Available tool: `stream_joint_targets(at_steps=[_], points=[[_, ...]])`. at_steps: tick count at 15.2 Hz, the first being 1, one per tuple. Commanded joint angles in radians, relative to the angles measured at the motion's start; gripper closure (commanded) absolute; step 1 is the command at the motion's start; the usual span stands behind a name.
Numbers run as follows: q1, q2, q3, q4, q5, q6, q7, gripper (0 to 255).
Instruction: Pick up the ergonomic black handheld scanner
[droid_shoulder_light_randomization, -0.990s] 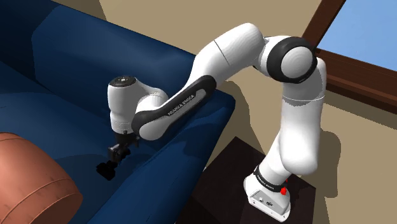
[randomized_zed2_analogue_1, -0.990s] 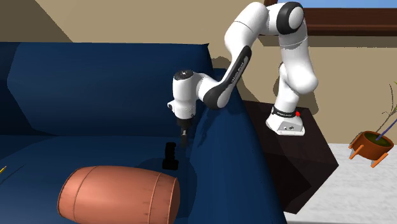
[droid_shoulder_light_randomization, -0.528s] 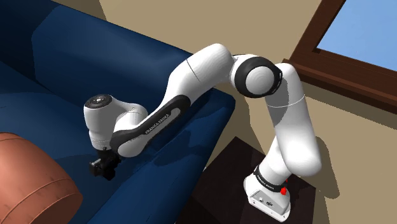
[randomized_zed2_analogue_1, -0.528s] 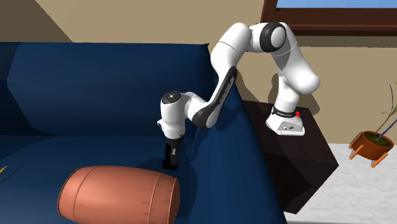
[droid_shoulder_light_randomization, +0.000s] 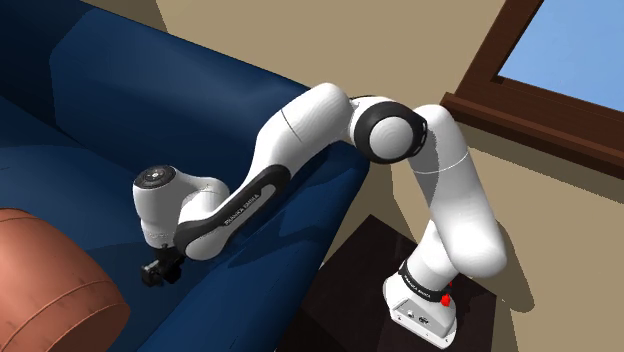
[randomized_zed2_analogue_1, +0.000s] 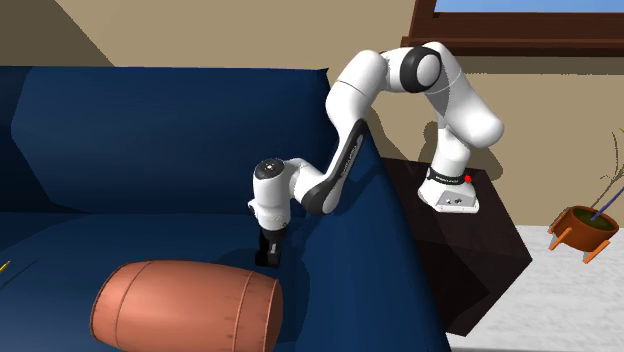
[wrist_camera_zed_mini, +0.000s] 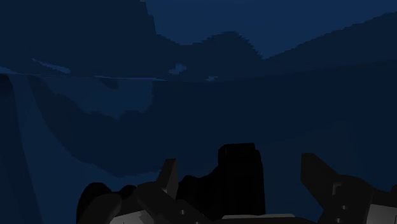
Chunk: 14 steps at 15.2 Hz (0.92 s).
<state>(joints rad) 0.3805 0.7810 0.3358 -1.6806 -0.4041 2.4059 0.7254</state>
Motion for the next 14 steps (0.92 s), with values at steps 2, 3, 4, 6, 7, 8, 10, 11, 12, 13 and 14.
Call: stream_joint_targets(at_steps=[2,3,4,6,7,8,10,11,12,13,14], points=[[0.002,0.005,-0.002,0.004,-0.001,0.002,0.001,255],[0.002,0.005,-0.001,0.003,-0.001,0.002,0.001,255],[0.001,0.005,-0.001,0.003,-0.001,0.003,0.001,255],[0.001,0.004,-0.001,0.003,-0.001,0.002,0.001,255],[0.001,0.005,-0.001,0.003,-0.001,0.002,0.001,255],[0.001,0.005,-0.001,0.003,-0.001,0.002,0.001,255],[0.001,0.003,-0.001,0.001,-0.001,0.003,0.001,255],[-0.002,-0.007,0.002,-0.002,0.002,-0.004,-0.002,255],[-0.005,-0.017,0.006,-0.005,0.006,-0.012,-0.004,255],[-0.007,-0.027,0.009,-0.007,0.009,-0.019,-0.006,255],[-0.01,-0.037,0.013,-0.009,0.013,-0.027,-0.008,255]])
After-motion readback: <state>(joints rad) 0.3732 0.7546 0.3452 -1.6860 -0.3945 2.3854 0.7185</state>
